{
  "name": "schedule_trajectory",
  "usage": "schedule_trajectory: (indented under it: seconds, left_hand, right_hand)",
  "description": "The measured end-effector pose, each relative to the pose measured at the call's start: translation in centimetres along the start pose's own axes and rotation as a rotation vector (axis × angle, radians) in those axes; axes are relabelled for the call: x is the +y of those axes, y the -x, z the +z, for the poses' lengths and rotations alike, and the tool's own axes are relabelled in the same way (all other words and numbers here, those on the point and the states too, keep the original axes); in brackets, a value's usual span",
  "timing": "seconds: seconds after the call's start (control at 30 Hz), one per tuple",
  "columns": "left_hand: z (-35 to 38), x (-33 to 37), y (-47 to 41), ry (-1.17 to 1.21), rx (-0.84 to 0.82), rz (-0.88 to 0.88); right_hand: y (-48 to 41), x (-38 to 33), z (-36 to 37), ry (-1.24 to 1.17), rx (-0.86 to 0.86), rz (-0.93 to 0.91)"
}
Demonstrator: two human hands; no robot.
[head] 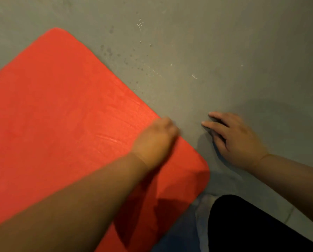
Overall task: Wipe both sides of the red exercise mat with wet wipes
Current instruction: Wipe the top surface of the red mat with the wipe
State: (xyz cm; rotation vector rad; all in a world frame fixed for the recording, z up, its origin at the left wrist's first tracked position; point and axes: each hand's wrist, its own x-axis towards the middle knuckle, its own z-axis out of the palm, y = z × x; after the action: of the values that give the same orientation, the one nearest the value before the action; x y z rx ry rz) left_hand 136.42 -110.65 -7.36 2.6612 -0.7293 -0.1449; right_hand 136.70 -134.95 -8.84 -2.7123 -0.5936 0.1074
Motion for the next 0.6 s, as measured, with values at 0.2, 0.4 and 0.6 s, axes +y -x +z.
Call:
schedule_trajectory:
  seconds: [0.2, 0.4, 0.6]
  left_hand:
    - [-0.9, -2.3, -1.4, 0.019, 0.083, -0.276]
    - [1.1, 2.3, 0.0, 0.167, -0.069, 0.123]
    - [-3.7, -9.5, -2.5, -0.054, 0.136, -0.224]
  right_hand:
    - [-1.4, -0.9, 0.4, -0.01, 0.032, 0.043]
    - [-3.5, -0.8, 0.4, -0.011, 0.073, 0.066]
    - [-5.9, -2.7, 0.5, -0.009, 0.052, -0.01]
